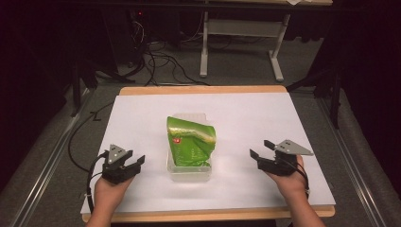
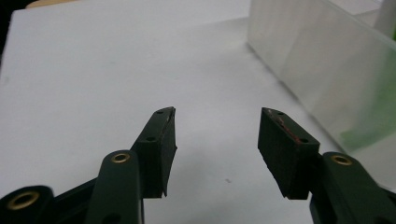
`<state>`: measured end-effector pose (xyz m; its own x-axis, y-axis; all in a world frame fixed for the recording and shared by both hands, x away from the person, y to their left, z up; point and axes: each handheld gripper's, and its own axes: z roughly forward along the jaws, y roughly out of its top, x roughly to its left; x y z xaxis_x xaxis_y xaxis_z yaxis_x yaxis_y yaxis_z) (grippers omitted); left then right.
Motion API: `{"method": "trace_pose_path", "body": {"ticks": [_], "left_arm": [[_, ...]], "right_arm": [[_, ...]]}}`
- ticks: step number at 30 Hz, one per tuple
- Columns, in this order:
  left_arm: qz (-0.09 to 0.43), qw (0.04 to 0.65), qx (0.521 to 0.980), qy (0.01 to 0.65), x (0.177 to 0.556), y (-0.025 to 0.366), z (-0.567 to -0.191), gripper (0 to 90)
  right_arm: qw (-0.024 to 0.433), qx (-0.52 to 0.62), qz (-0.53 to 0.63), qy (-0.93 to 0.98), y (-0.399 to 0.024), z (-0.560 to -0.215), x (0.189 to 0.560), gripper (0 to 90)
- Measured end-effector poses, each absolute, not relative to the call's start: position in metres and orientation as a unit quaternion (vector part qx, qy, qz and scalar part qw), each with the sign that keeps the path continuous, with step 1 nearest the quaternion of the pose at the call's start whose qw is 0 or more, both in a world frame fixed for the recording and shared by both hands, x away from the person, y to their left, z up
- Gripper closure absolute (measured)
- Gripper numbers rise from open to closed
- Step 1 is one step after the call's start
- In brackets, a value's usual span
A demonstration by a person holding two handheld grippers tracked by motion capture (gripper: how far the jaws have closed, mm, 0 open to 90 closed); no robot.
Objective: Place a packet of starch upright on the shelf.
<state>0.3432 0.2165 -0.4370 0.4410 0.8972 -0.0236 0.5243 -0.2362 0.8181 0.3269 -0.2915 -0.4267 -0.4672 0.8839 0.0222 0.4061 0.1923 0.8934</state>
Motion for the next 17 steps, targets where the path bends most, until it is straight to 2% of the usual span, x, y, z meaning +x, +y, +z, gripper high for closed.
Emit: {"method": "trace_pose_path", "body": {"ticks": [1, 7, 13, 17], "left_arm": [[0.241, 0.396, 0.745, 0.480, 0.343, 0.225, -0.436, 46.4], [0.223, 0.405, 0.728, 0.506, 0.348, 0.240, -0.439, 46.4], [0.246, 0.391, 0.733, 0.500, 0.346, 0.229, -0.439, 45.8], [0.234, 0.402, 0.727, 0.505, 0.347, 0.232, -0.436, 46.3]], "right_arm": [[0.270, 0.454, 0.444, 0.724, -0.307, -0.429, 0.322, 31.0], [0.278, 0.484, 0.440, 0.704, -0.330, -0.432, 0.320, 37.3], [0.272, 0.479, 0.443, 0.707, -0.328, -0.434, 0.324, 37.4], [0.270, 0.480, 0.448, 0.704, -0.329, -0.433, 0.322, 36.9]]}}
